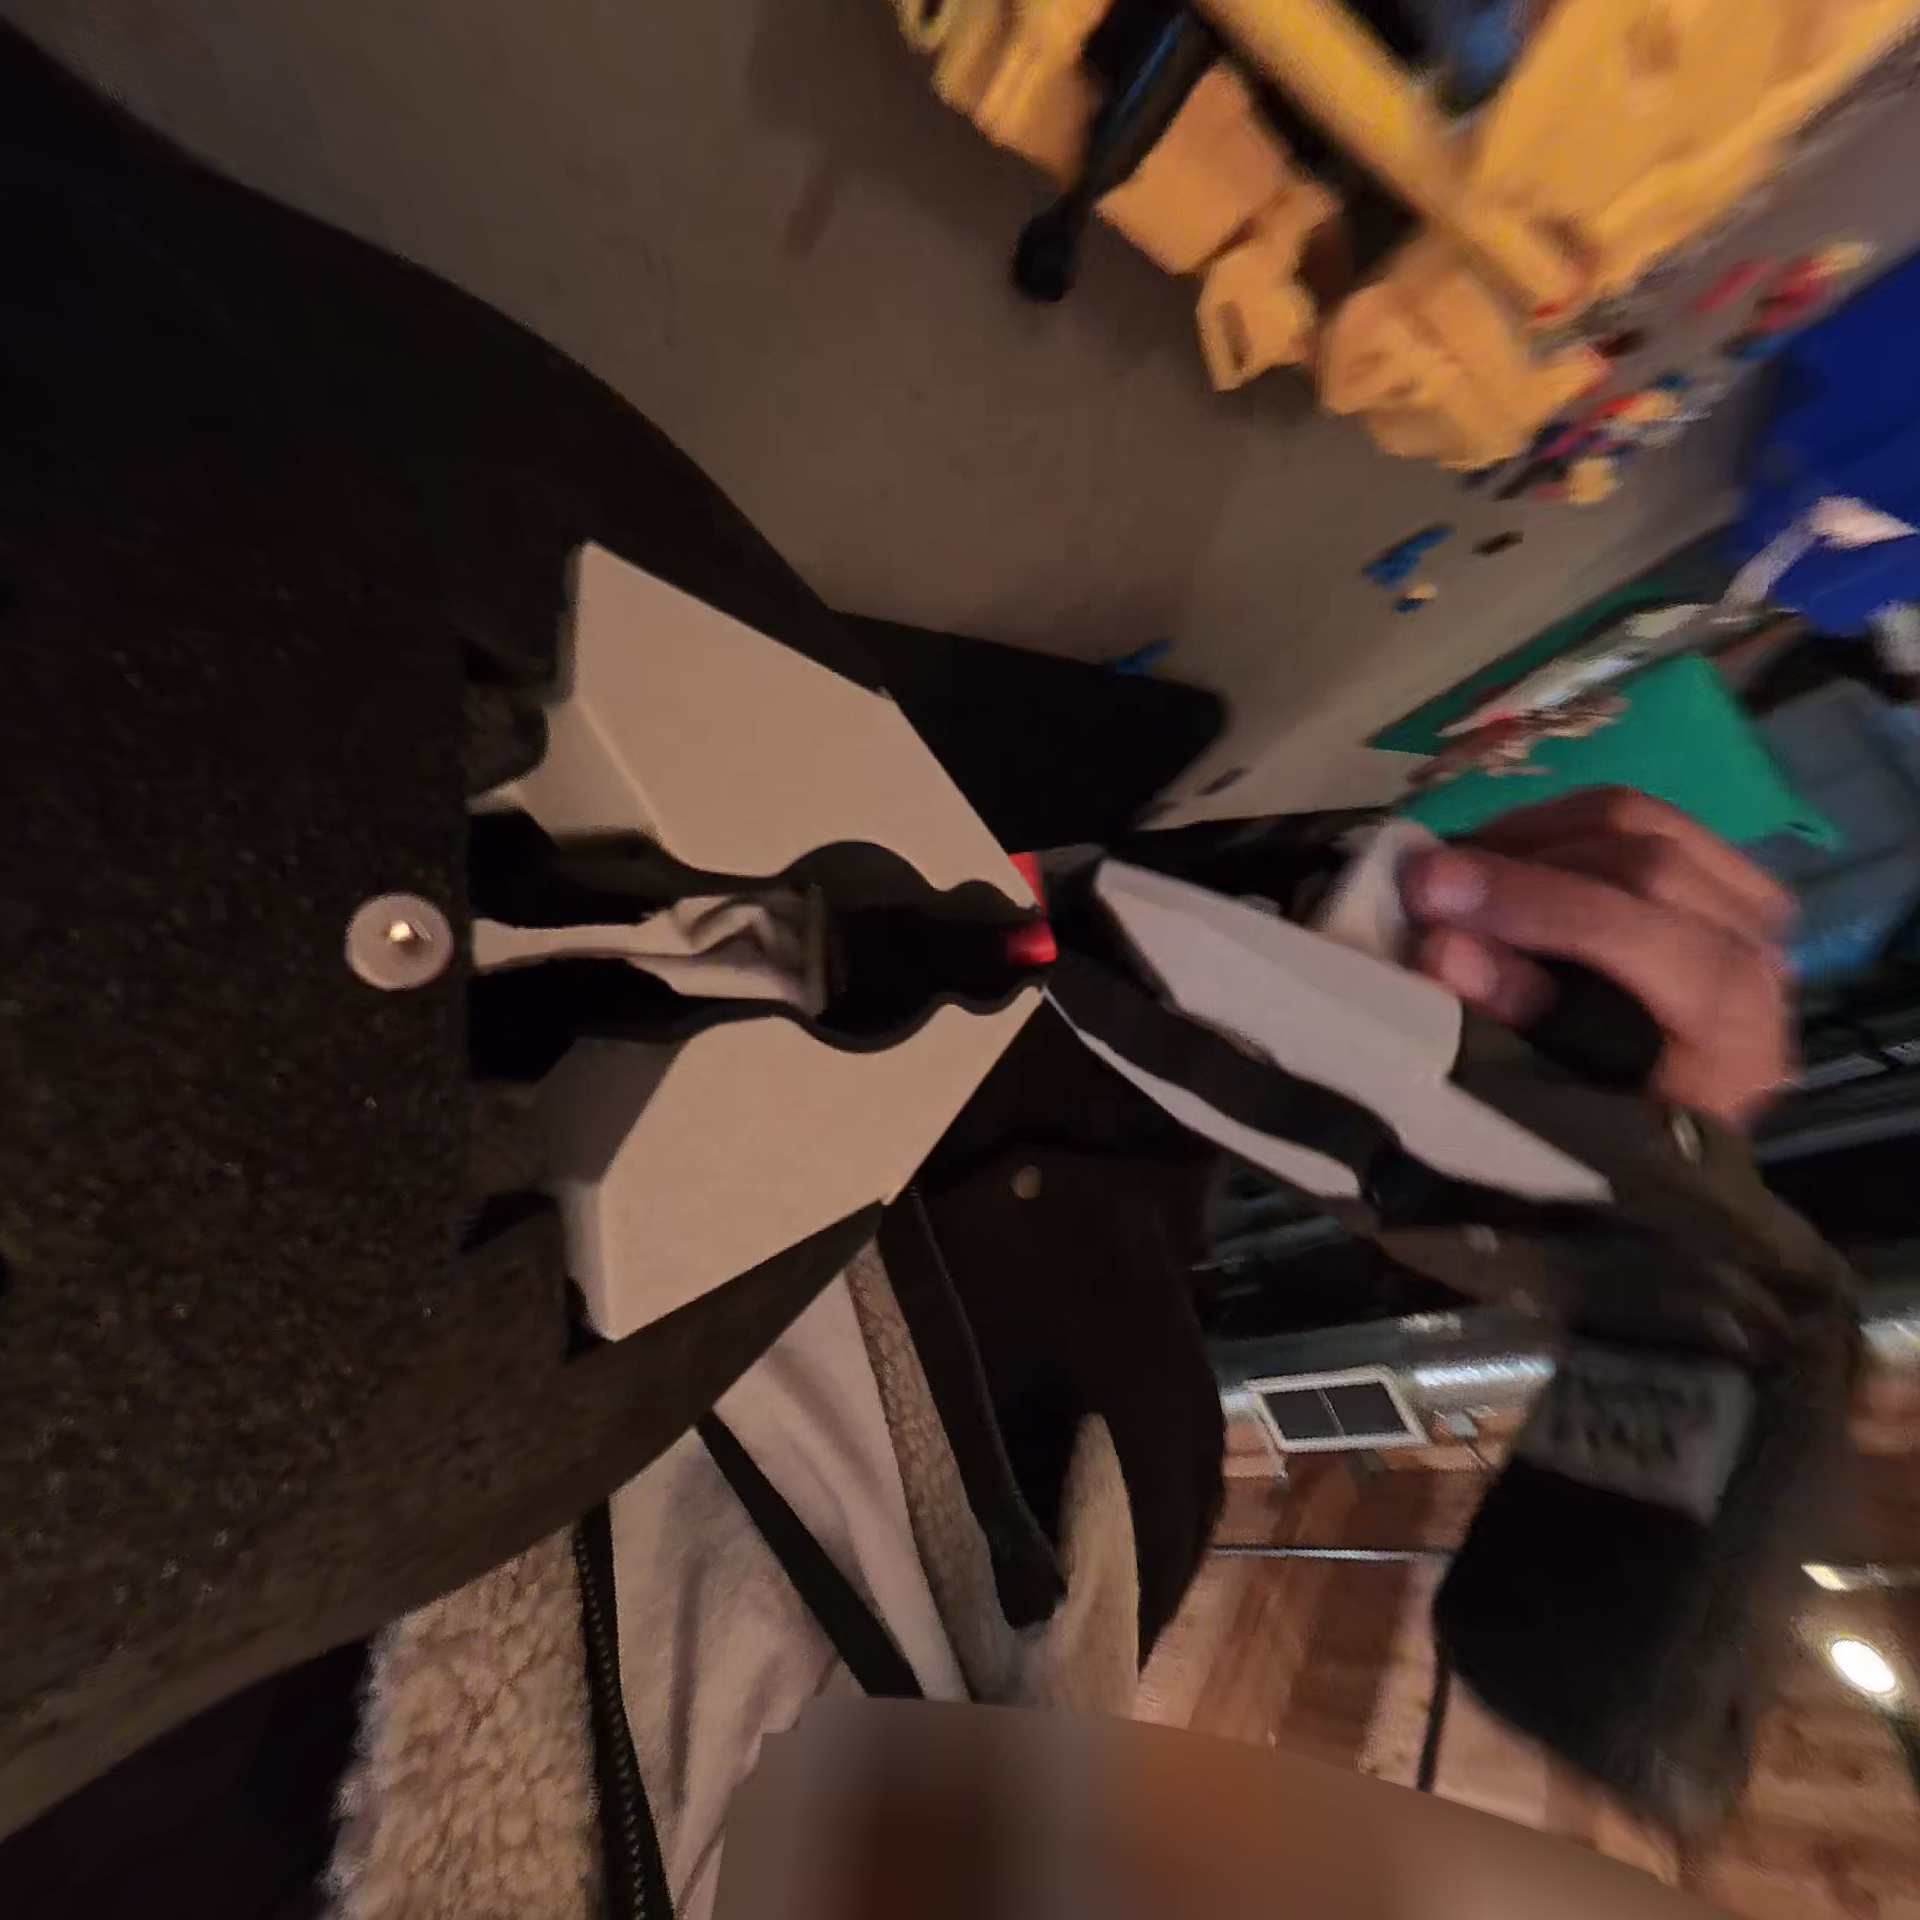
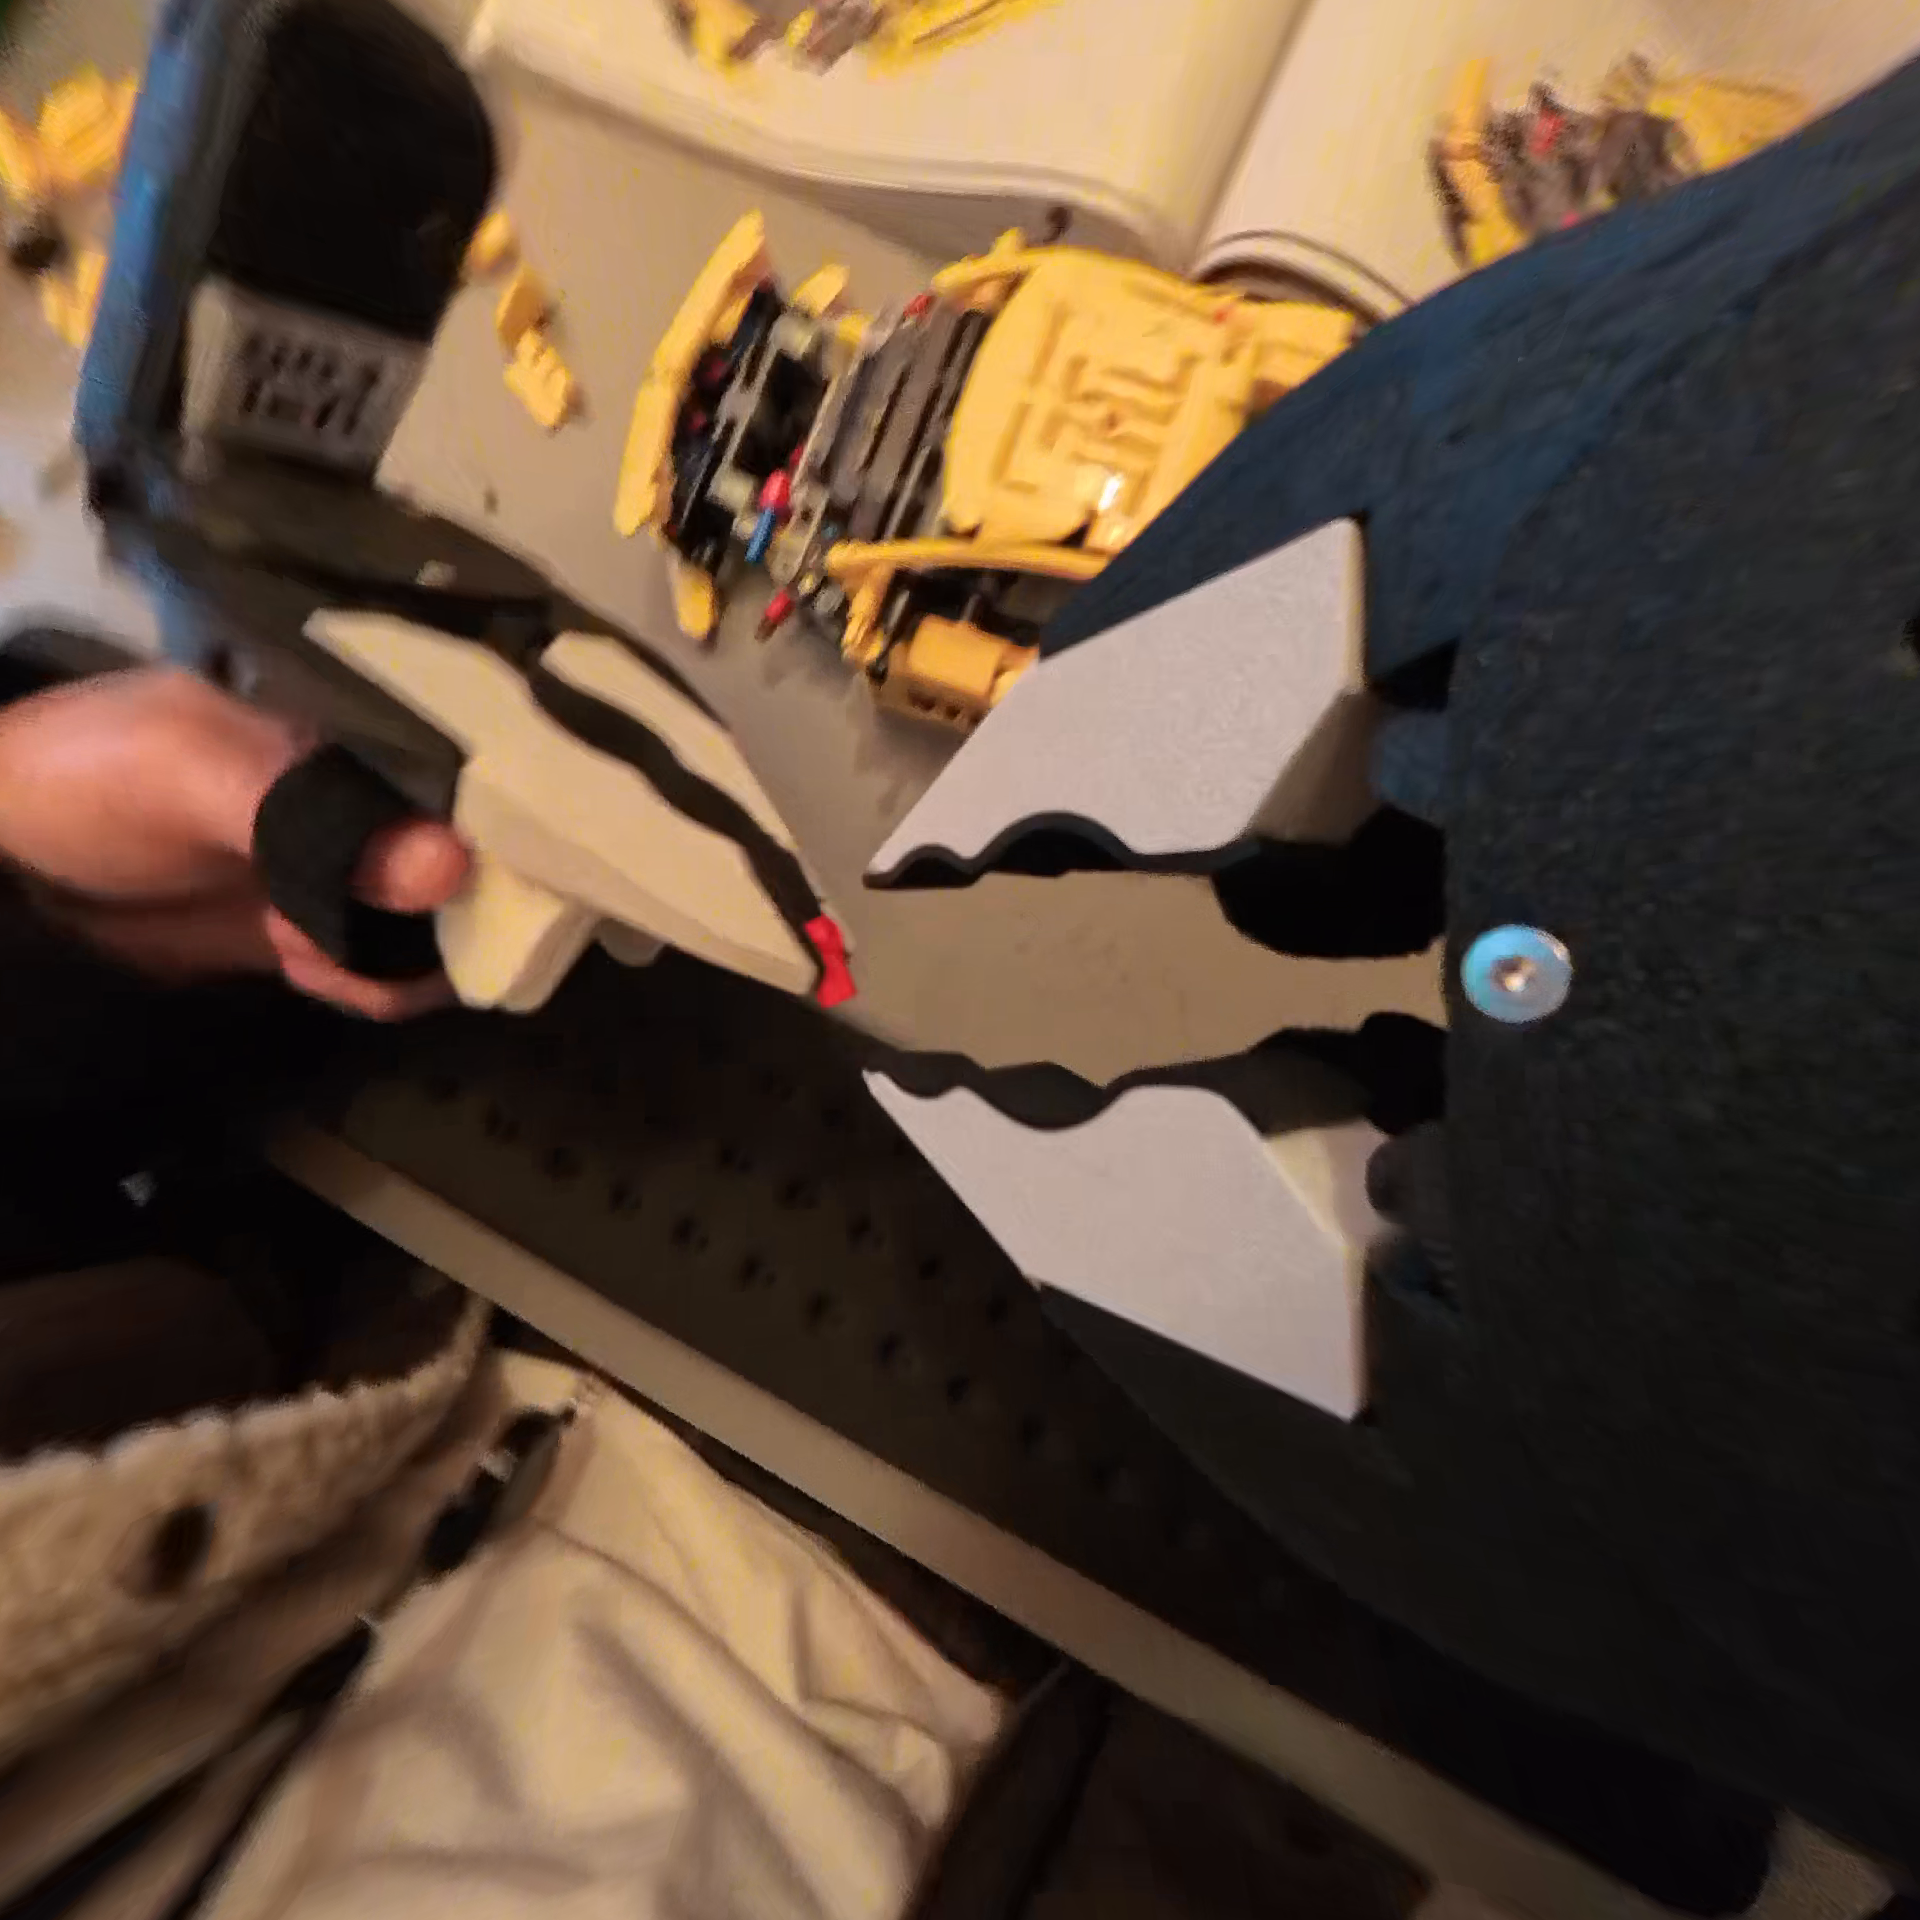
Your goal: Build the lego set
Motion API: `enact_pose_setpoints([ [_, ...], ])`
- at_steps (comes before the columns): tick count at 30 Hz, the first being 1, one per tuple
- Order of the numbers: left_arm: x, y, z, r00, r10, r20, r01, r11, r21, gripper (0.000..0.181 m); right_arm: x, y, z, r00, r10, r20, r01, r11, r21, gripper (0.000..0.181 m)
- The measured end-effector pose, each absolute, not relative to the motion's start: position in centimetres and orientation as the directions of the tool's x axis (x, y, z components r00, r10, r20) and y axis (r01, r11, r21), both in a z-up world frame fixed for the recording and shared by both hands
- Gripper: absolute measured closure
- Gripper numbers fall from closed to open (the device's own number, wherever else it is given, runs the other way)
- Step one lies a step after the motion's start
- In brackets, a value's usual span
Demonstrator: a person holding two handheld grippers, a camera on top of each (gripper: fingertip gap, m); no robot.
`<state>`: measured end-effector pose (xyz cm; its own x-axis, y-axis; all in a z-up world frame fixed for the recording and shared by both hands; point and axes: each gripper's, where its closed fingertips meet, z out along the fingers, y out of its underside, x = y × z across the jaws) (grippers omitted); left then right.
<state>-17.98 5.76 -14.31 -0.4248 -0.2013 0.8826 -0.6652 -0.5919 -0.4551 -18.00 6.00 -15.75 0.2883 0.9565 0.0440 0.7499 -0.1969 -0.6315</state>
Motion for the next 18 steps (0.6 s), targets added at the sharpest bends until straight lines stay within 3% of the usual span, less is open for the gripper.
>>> enact_pose_setpoints([
  [3,-17.4,8.8,-12.6,-0.490,-0.263,0.831,-0.498,-0.698,-0.515,0.174,-18.0,7.9,-13.2,0.518,0.852,0.071,0.528,-0.253,-0.810,0.137],
  [6,-17.3,10.6,-11.7,-0.509,-0.173,0.843,-0.442,-0.787,-0.429,0.174,-18.1,10.1,-10.5,0.755,0.617,0.221,0.344,-0.086,-0.935,0.141],
  [10,-17.5,10.8,-11.3,-0.524,-0.078,0.848,-0.456,-0.815,-0.357,0.174,-17.6,11.1,-10.3,0.844,0.329,0.423,0.427,0.064,-0.902,0.162],
  [15,-17.6,10.5,-11.3,-0.528,-0.058,0.848,-0.474,-0.808,-0.350,0.174,-18.4,11.3,-12.2,0.808,0.404,0.430,0.468,0.006,-0.884,0.157],
  [18,-17.8,10.1,-11.3,-0.532,-0.060,0.845,-0.489,-0.792,-0.365,0.174,-18.4,11.1,-12.0,0.792,0.414,0.449,0.483,0.025,-0.875,0.175],
])
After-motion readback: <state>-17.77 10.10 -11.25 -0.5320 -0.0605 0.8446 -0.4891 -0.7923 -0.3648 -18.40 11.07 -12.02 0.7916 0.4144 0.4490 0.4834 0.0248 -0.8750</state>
